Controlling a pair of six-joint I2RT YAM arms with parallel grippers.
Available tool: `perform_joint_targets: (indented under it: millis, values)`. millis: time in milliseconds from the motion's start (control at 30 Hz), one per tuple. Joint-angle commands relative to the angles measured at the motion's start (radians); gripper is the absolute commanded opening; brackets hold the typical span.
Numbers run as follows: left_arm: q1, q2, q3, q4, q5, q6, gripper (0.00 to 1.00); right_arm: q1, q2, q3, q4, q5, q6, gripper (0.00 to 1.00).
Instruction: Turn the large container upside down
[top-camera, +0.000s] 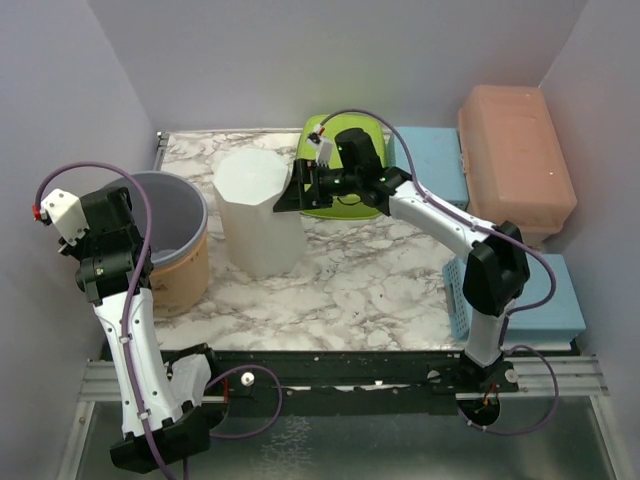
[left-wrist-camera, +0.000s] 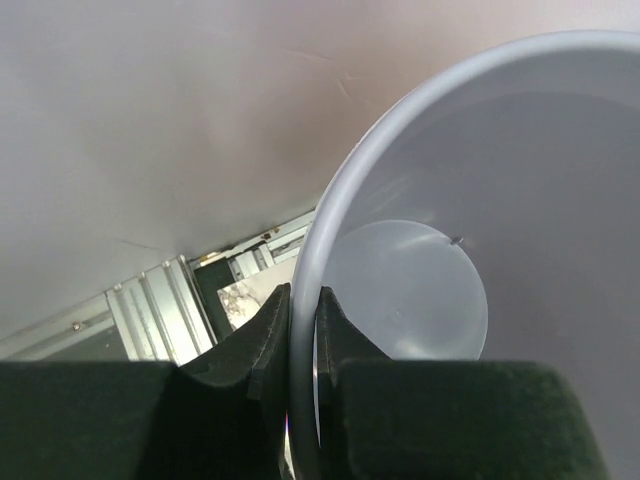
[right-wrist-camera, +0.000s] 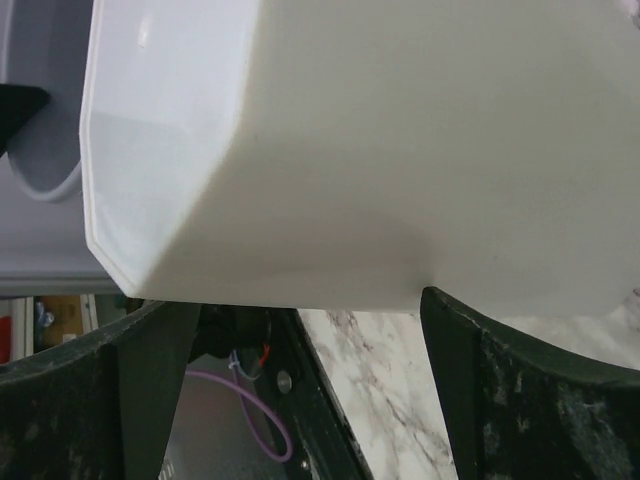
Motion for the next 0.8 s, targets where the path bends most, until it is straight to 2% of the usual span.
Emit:
perform_joint_targets:
  millis: [0,233,300,433,567,667,767]
  values:
    - [-0.008,-0.026,0.023,0.017,-0.131,-0.044,0.1,0.019,0.119,0.126,-0.053,-0.055,-0.034,0.95]
    - [-0.019,-0.031,0.039,0.012,-0.163,-0.051,0.11,0.022,0.115,0.177,-0.161,0.074,-0.108,0.95]
    - [-0.024,-0.032,0.033,0.013,-0.166,-0.045,0.11,0.024,0.038,0.095,-0.141,0.032,-0.17,0.95]
    - [-0.031,-0.045,0.014,0.022,-0.156,-0.043,0.11,0.032,-0.168,-0.161,0.0,0.065,-0.221,0.93]
    - [-0.03,-0.048,0.0,0.033,-0.127,-0.047,0.11,0.127,-0.235,-0.29,0.094,0.235,-0.274,0.93]
    - [-0.03,-0.053,0.002,0.031,-0.125,-0.049,0.11,0.217,-0.183,-0.302,0.171,0.447,-0.258,0.93]
    - [-0.03,-0.054,0.015,0.029,-0.141,-0.054,0.11,0.286,-0.072,-0.23,0.186,0.646,-0.267,0.93]
